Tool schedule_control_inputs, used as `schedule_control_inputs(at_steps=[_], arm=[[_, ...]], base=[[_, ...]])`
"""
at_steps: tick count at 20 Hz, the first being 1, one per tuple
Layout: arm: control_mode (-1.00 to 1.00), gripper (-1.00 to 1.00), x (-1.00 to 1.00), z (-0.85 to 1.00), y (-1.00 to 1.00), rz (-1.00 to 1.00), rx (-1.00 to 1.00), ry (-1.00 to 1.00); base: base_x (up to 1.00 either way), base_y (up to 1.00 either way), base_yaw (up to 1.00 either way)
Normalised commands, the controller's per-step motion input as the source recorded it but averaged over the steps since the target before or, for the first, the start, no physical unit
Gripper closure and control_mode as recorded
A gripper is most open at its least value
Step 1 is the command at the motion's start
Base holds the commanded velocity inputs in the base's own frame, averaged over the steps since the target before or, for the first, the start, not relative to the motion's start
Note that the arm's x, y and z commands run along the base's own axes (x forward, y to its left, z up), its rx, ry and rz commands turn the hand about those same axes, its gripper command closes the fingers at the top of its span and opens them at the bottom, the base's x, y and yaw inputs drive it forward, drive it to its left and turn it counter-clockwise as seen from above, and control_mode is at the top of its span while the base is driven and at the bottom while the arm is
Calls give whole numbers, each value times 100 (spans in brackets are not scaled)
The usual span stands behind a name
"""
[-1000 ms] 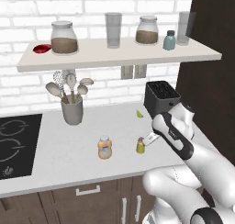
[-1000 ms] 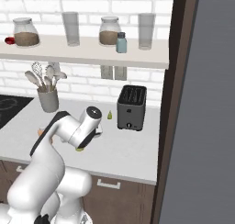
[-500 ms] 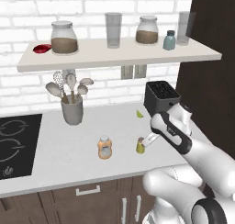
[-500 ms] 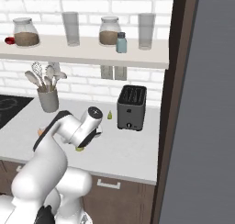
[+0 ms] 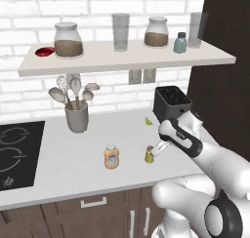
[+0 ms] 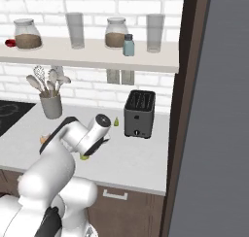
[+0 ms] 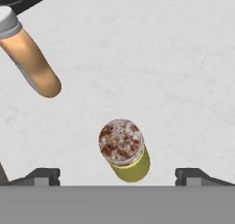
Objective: Put the shaker and condiment bottle from the counter next to their counterparts in the cabinet.
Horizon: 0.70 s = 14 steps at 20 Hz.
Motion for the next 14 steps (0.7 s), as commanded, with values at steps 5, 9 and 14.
schedule_control_inputs(at_steps=[5,9,14], arm=[[-100,-100,4,-21,16,3,1,-1],[-100,-100,3,-20,19,5,4,0],[-100,100,9,-25,21,4,2,0]], base=[[0,0,0],[0,0,0],[0,0,0]])
